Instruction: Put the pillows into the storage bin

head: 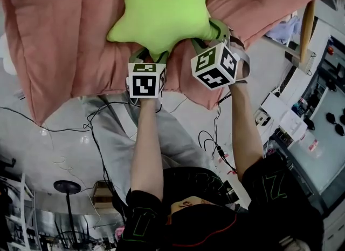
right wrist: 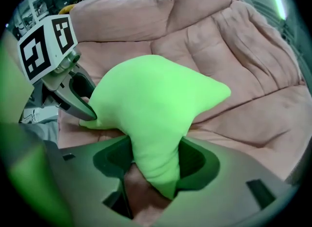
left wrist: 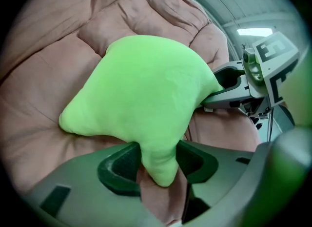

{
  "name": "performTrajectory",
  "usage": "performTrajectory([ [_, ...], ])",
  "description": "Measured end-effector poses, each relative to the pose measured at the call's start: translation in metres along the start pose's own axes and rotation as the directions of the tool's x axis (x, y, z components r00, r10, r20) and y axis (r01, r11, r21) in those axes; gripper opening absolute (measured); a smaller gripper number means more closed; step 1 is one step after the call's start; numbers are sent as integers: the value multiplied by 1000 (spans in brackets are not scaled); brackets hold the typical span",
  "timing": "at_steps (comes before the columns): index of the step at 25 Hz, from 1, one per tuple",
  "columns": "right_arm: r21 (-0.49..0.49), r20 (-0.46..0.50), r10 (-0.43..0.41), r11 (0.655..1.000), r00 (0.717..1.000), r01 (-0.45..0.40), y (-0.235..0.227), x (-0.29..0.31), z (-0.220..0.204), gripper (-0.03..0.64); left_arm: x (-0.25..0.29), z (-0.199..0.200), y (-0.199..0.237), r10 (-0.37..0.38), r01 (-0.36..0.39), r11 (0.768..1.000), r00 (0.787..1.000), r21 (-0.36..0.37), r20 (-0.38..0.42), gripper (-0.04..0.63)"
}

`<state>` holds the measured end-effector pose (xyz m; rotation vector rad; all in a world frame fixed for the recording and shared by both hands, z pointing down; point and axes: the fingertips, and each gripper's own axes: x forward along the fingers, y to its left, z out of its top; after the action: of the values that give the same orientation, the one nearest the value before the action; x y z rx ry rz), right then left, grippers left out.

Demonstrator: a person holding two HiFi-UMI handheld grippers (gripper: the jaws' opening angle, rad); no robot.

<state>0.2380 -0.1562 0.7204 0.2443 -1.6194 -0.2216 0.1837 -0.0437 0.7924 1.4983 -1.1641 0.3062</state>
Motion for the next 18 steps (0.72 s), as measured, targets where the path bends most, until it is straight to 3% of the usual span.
performTrajectory([
  [4,58,46,15,998,999,-18,1,-17,13,216,-24,9,-1,29,-30,999,999,17,38,170],
  [8,132,98,42,990,994,-54,4,-45,19,207,-57,14,-10,35,-36,999,999,40,23,161],
  [11,213,141,61,973,988,-91,10,-64,17,202,-85,19,-15,62,-63,993,998,99,16,158],
  [15,354,215,42,928,976,-118,17,-91,22,195,-133,45,-20,148,-147,950,989,277,17,155],
  [18,427,268,13,895,963,-131,22,-116,34,195,-170,61,-24,172,-172,919,985,355,33,156],
])
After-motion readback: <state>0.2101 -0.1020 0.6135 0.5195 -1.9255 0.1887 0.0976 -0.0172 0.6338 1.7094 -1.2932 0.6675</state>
